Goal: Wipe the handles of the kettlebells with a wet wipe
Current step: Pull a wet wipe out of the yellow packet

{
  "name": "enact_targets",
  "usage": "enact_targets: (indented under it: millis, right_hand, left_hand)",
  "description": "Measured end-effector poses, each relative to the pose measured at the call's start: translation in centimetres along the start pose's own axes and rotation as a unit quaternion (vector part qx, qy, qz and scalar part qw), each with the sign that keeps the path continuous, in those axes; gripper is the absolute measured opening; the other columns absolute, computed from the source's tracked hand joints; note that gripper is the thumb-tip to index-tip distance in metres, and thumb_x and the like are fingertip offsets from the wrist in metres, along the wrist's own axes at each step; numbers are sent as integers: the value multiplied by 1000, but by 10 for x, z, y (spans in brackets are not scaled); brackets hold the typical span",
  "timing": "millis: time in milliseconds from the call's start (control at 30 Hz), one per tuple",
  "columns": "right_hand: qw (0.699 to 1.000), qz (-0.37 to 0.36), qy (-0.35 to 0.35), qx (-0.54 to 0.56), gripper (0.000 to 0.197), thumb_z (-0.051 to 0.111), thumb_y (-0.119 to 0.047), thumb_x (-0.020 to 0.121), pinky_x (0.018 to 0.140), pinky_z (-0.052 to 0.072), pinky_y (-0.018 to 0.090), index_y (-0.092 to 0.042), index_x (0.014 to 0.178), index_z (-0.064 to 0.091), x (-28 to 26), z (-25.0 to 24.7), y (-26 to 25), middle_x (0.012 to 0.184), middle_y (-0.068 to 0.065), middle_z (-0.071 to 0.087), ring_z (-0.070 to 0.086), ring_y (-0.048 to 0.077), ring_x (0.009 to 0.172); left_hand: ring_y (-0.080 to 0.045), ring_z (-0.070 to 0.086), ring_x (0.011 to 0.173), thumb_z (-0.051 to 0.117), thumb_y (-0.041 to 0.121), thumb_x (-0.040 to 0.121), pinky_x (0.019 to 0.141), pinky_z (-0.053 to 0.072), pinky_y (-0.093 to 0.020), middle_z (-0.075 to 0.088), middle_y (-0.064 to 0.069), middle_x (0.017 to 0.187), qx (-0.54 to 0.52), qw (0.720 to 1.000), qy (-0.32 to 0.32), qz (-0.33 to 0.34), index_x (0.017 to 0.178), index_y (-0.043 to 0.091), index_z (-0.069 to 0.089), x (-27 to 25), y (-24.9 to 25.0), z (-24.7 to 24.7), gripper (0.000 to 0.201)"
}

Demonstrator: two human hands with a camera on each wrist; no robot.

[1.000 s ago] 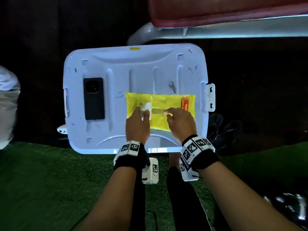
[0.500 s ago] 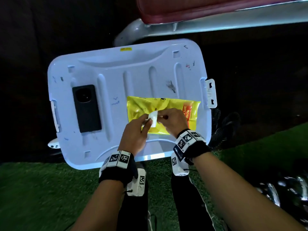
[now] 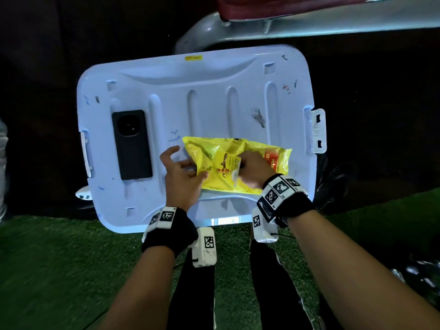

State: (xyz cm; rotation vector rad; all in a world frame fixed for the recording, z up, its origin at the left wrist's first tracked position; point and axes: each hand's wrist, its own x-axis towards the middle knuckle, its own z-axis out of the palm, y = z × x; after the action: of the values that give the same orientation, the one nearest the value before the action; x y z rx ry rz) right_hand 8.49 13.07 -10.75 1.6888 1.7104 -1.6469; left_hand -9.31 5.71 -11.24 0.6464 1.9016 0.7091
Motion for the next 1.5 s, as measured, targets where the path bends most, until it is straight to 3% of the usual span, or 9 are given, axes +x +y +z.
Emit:
enact_targets:
  millis: [200, 333, 400, 533, 867, 1067, 1267, 1400, 1500]
  right_hand:
    - [989, 20, 86, -121, 16, 60, -22, 91, 69, 52, 34, -15, 85, 73, -17, 6, -8, 93, 12, 74, 68, 33, 87]
    - [972, 10, 234, -16, 25, 59, -18, 90, 59, 41, 23, -21, 72, 76, -39, 18, 4, 73, -1, 75, 67, 16, 69]
    - [975, 13, 187, 120, 50, 56, -4, 88, 52, 37, 13, -31, 48, 69, -38, 20, 14, 53, -21, 66, 59, -7, 55]
    - [947, 40, 68, 310, 60, 45, 11, 90, 53, 27, 21, -21, 41, 59, -30, 19, 23, 33, -13, 40, 35, 1, 36]
    - [951, -15, -159, 264, 65, 45, -4, 102, 43, 14, 22, -28, 43, 60, -20, -10, 10, 41, -14, 28, 18, 8, 39]
    - [929, 20, -117, 351, 44, 37, 9, 101, 51, 52, 16, -27, 81, 52, -20, -5, 5, 50, -20, 63, 61, -1, 50]
    - [954, -75, -171, 233, 24, 54, -31, 69, 43, 22, 17, -23, 46, 55, -20, -4, -5, 42, -16, 32, 25, 2, 41]
    - [950, -94, -153, 254, 53, 48, 4, 87, 50, 29, 18, -33, 52, 64, -19, 7, -1, 45, -19, 42, 35, -1, 40]
    - [933, -118, -117, 318, 46, 41, -6, 81, 45, 26, 10, -32, 46, 55, -28, 10, -4, 43, -16, 37, 30, -1, 41]
  left_hand:
    - [-27, 66, 94, 65, 47, 85, 93, 53, -51, 71, -11, 97, 130, 984, -117, -47, 104, 14, 66, 10, 11, -7, 38]
    - [-12, 65, 75, 69, 49, 93, 78, 55, -39, 76, 3, 81, 55, 994, -82, -38, 88, 19, 76, 3, 7, -5, 31]
    - [-3, 66, 71, 72, 43, 93, 72, 54, -28, 75, 10, 76, -6, 996, -73, -59, 81, 29, 79, -2, 2, -1, 20]
    - [-8, 66, 79, 63, 39, 98, 75, 56, -22, 75, 5, 85, -94, 988, -93, -73, 86, 19, 78, -9, -3, 8, 28]
    - [-22, 79, 86, 40, 62, 101, 63, 64, -37, 81, -5, 90, -138, 968, -146, -153, 95, 17, 77, -16, 8, 15, 59]
    - [-27, 75, 101, 37, 65, 101, 86, 62, -48, 79, -12, 103, -107, 972, -129, -166, 107, 17, 77, -11, 21, 25, 63]
    - [-26, 70, 115, 50, 67, 92, 101, 54, -43, 75, -8, 117, -135, 984, -102, -62, 124, 16, 66, -13, 20, 20, 62]
    - [-11, 73, 101, 51, 64, 92, 92, 54, -35, 78, 5, 103, -100, 987, -113, -61, 113, 23, 70, -11, 24, 23, 50]
    - [-10, 73, 104, 43, 61, 102, 97, 56, -42, 79, 7, 105, -84, 987, -116, -78, 109, 30, 71, -10, 24, 26, 43]
